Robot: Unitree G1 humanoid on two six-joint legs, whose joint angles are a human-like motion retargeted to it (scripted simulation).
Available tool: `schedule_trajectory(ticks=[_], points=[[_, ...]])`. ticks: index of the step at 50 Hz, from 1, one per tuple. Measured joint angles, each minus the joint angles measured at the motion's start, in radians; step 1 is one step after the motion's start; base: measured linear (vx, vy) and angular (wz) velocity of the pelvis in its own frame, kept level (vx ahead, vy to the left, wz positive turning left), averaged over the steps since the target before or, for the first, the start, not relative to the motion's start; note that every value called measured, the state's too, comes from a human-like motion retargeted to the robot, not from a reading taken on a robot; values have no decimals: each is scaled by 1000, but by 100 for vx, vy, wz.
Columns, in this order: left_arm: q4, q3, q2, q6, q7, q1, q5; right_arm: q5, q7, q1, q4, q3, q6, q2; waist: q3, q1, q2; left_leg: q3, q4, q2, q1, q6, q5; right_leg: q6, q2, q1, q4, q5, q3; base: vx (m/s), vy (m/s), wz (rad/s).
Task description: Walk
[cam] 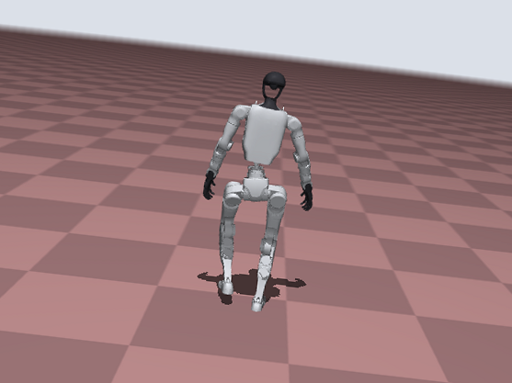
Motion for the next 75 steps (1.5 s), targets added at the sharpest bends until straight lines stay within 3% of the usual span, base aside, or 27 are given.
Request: schedule_trajectory(ticks=[5,8,10,15,17,20,23,25,29,32,38,40,45,47,50,52,53,55,58,60,66,68,70,75], points=[[30,29,-18,6,5,23,2,-14,-8,-64,-32,27,-19,22,-31,-14,-45,134,-470,-45,-65,-24,47,34,-63,102,-87,-32,-80,44,7,95],[52,42,-36,13,0,54,6,-28,3,-69,-57,45,-26,56,-57,-10,-47,207,-512,-3,-118,-32,41,51,-73,109,-22,-67,-131,43,13,79],[76,68,-29,18,-12,70,3,-39,20,-64,-74,65,-24,94,-97,-20,-95,276,-630,-41,-71,-10,91,65,-108,134,-49,-61,-157,57,16,71],[104,100,-33,29,-31,108,-25,-60,79,13,-70,109,-22,168,-154,-14,-156,292,-465,-62,-75,55,99,111,-205,128,175,14,-178,56,17,80],[101,106,-9,28,-47,119,-49,-59,122,61,-62,122,-12,196,-152,-63,-251,307,-554,-220,20,100,113,176,-329,105,362,132,-120,56,21,185],[71,104,7,29,-45,103,-68,-50,163,105,-44,120,6,210,-142,-130,-339,269,-661,-413,116,152,130,231,-443,11,634,310,-3,52,16,212],[23,86,21,28,-9,69,-65,-42,165,132,-26,105,13,206,-125,-179,-356,176,-713,-519,199,171,118,216,-460,-85,797,292,82,54,8,197],[-7,70,24,23,17,56,-58,-37,154,156,-18,96,14,203,-115,-209,-360,117,-696,-569,235,170,95,176,-482,-152,855,201,126,55,3,181],[-74,37,19,24,54,6,-37,-18,130,174,-10,67,21,176,-80,-230,-301,-73,-794,-607,399,148,87,87,-439,-290,750,55,172,58,-3,165],[-109,-1,10,15,53,-13,-12,-1,124,190,2,46,33,163,-72,-223,-246,-209,-830,-595,490,127,72,73,-328,-375,561,24,200,59,-9,142],[-96,-68,-7,-4,21,5,57,25,117,206,35,14,39,159,-122,-183,-183,-359,-750,-565,518,89,6,151,-66,-508,123,67,293,53,-8,95],[-61,-75,-10,-7,4,9,84,28,112,198,44,-4,33,155,-160,-160,-144,-409,-728,-517,522,67,-26,159,15,-483,-86,133,305,54,-4,57],[26,-68,-25,14,-28,78,104,19,95,210,53,-27,32,159,-202,-139,-114,-458,-512,-510,539,15,-46,127,97,-501,39,178,297,54,1,82],[69,-54,-34,13,-51,97,93,2,91,213,52,-21,27,144,-177,-133,-41,-490,-411,-440,598,-73,38,85,148,-400,32,195,243,56,3,96],[89,-38,-28,15,-71,122,76,-13,84,212,33,-7,17,134,-166,-114,28,-465,-194,-376,556,-250,293,23,191,-314,41,179,186,48,8,105],[76,-38,-16,11,-74,125,71,-21,80,207,14,3,10,123,-162,-99,46,-370,-28,-303,458,-306,422,-8,186,-276,63,140,150,46,6,138],[64,-39,-9,9,-73,122,67,-26,78,201,4,8,7,117,-161,-94,49,-311,53,-250,390,-294,439,-17,174,-257,65,120,131,47,1,156],[35,-40,8,3,-68,112,53,-33,71,183,-12,18,4,104,-165,-79,41,-203,189,-126,242,-212,388,-29,146,-223,59,84,93,48,-5,156],[-10,-22,38,0,-53,96,27,-33,59,139,-33,23,6,90,-183,-51,4,-90,241,-3,43,-94,229,-32,102,-148,-7,45,51,53,-7,130],[-26,-5,45,-6,-38,108,16,-29,45,126,-49,26,1,88,-189,-23,-3,-45,208,56,-53,-61,137,-33,95,-122,17,3,21,56,-3,95],[-25,67,59,-8,-15,130,6,-20,17,41,-110,28,-19,98,-202,-16,-85,105,-280,49,-182,-68,81,-4,33,87,-213,-4,-25,62,3,79],[-9,80,52,-5,-14,152,7,-28,20,30,-128,38,-25,113,-214,-11,-87,122,-384,62,-224,-78,67,4,31,107,-193,-16,-49,55,9,39],[13,105,54,-1,-22,167,6,-39,31,13,-147,56,-24,134,-241,-30,-130,183,-558,16,-192,-67,91,14,-13,129,-197,-26,-65,60,12,39],[56,129,42,13,-44,219,4,-65,67,54,-153,99,-28,199,-281,-35,-176,222,-441,20,-195,-13,125,42,-94,122,29,-24,-102,58,15,24]])
